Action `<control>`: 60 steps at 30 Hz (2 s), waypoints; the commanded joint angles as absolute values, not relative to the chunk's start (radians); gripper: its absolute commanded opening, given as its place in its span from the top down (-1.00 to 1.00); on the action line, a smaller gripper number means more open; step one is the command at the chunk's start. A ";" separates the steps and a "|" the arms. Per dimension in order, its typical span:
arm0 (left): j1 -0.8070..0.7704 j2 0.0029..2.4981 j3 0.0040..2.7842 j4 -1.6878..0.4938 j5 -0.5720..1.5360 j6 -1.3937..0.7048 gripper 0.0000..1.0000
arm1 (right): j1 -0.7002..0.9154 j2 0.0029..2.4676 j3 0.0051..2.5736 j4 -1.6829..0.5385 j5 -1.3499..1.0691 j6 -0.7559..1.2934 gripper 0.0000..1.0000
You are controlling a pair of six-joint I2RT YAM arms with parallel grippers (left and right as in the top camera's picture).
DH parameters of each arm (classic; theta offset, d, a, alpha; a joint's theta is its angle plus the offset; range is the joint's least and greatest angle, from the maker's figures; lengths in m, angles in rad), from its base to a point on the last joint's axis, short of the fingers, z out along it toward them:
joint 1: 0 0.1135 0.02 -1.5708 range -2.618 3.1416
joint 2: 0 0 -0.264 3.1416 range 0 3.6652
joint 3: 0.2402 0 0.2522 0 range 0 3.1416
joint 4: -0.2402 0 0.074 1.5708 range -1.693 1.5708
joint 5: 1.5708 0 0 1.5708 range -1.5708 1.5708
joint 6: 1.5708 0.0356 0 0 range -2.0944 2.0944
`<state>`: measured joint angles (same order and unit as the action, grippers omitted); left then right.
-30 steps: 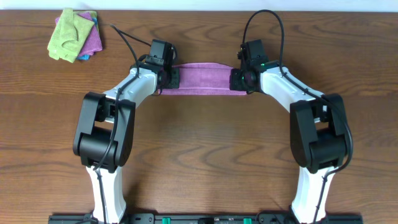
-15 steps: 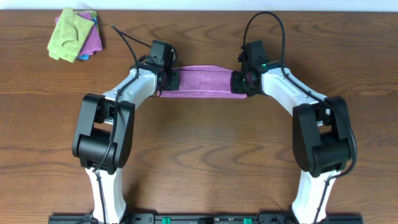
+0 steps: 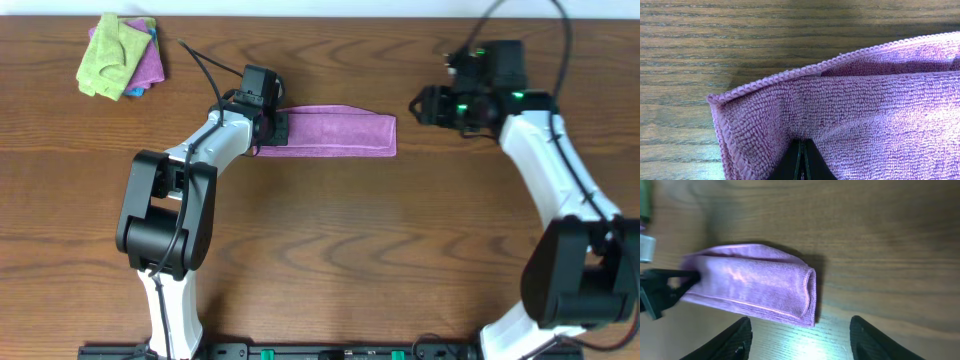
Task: Fold the cloth
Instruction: 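Release the right end and move the right gripper to the strip's right end, then grasp the strip's right end and fold it leftward toward the left gripper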
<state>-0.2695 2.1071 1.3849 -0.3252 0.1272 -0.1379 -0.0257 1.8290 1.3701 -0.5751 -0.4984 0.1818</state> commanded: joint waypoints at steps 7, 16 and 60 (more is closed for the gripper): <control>-0.270 2.122 1.353 -0.339 0.101 -0.161 0.89 | -0.060 2.083 1.324 -0.486 -0.995 0.115 -0.60; -0.276 2.122 1.353 -0.339 0.101 -0.161 0.89 | -0.041 2.174 1.324 -0.425 -0.964 0.134 -0.68; -0.413 2.122 1.352 -0.279 0.126 -0.319 0.89 | 0.315 1.990 1.586 -0.682 -0.250 0.237 0.97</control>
